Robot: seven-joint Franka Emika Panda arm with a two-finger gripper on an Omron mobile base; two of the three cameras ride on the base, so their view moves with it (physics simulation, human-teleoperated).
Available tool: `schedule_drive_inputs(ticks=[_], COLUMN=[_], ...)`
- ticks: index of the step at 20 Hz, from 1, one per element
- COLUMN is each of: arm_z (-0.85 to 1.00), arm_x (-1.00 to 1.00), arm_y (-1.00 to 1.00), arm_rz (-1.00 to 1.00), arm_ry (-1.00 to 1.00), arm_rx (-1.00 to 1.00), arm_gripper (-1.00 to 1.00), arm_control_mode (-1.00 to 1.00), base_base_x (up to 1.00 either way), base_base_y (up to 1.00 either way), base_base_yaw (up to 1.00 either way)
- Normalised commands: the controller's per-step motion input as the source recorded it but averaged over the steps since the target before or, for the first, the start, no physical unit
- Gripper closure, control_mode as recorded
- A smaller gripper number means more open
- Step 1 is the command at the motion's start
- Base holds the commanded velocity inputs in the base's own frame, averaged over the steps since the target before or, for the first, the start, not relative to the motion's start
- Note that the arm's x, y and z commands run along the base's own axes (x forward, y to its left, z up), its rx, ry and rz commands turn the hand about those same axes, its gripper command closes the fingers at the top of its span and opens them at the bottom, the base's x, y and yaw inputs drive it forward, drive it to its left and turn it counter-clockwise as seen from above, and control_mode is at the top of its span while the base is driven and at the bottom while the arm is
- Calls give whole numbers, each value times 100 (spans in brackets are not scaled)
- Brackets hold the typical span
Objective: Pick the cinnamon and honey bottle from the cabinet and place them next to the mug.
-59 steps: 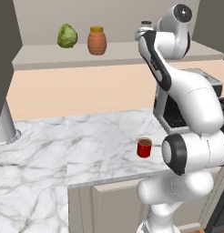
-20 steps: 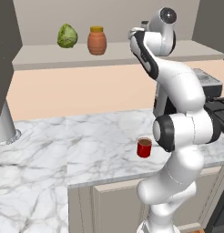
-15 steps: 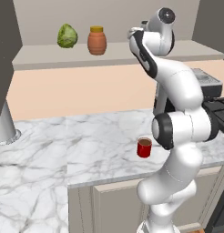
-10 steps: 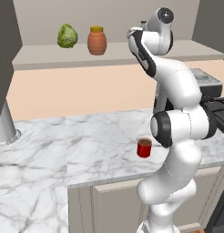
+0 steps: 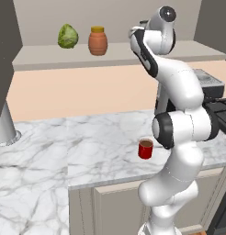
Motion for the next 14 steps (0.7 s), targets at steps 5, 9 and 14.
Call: schedule_drive_inputs(ticks=[5,9,14], arm_z=[0,-2,-35], arm_x=[-58,-69,-84], arm_y=[22,42,74], arm_rz=[1,0,0], arm_ry=[0,0,0], arm_rx=[0,0,0], arm_gripper=[100,100,100], arm_control_mode=[-100,-100,-100], base_base_x=[0,0,0], base_base_y=[0,0,0], base_base_yaw=[0,0,0])
